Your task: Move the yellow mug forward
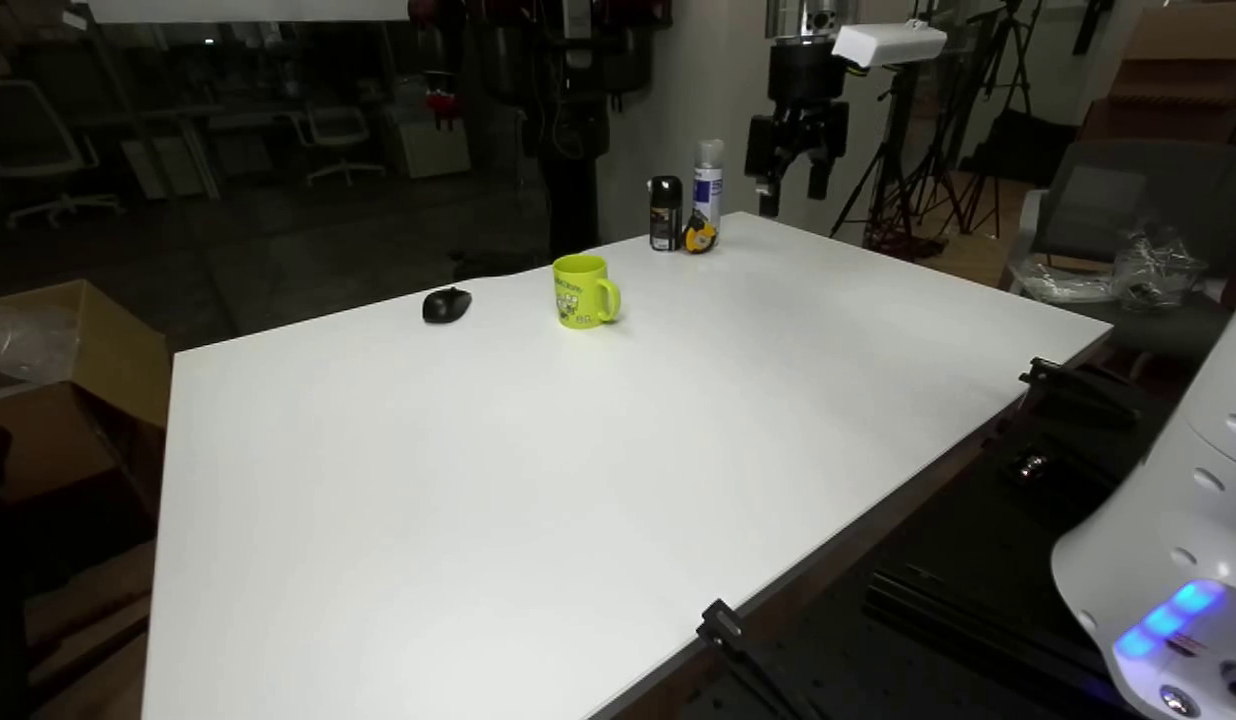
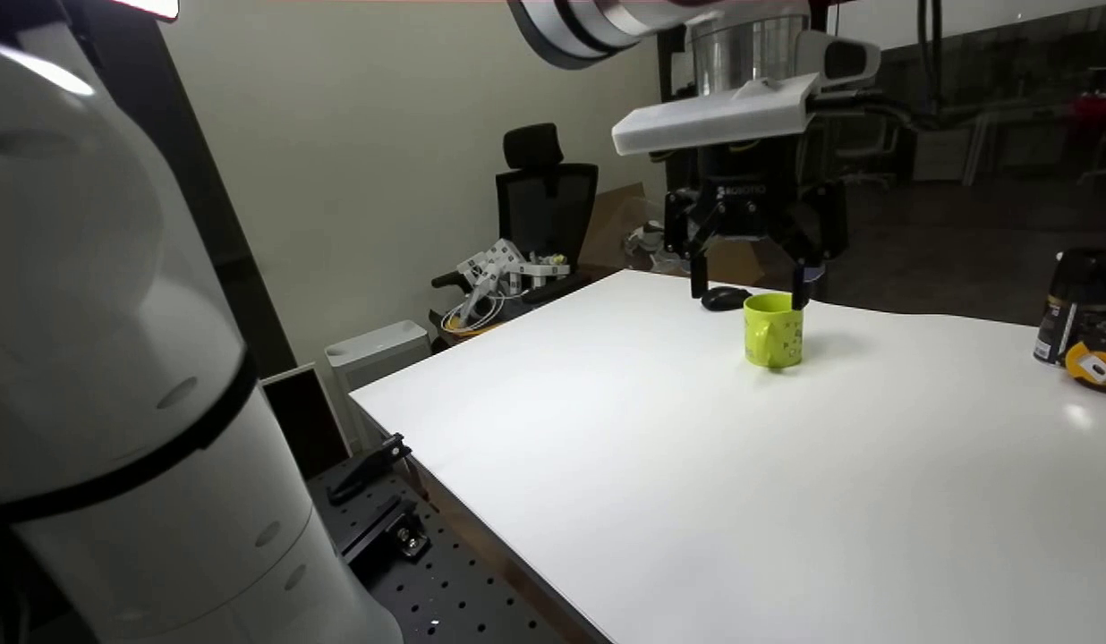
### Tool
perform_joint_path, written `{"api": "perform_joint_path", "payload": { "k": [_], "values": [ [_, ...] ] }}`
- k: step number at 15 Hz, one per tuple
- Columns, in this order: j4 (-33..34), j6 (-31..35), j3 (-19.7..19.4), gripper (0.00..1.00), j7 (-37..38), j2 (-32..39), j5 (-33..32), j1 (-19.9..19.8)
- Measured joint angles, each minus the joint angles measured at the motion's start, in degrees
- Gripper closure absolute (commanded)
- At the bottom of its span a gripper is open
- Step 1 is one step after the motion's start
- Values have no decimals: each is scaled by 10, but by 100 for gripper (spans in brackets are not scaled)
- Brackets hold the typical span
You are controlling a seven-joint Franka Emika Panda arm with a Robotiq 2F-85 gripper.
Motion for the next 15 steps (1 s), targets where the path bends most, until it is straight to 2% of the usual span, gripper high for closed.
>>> {"api": "perform_joint_path", "payload": {
  "k": [5, 8, 11, 15],
  "values": [
    [18, 7, 8, 0, 5, 28, 7, -7],
    [36, 55, 21, 0, 31, 51, 62, -9],
    [102, 89, 42, 0, 99, 110, 84, -9],
    [231, 93, 54, 0, 243, 232, 46, 4]
  ]
}}
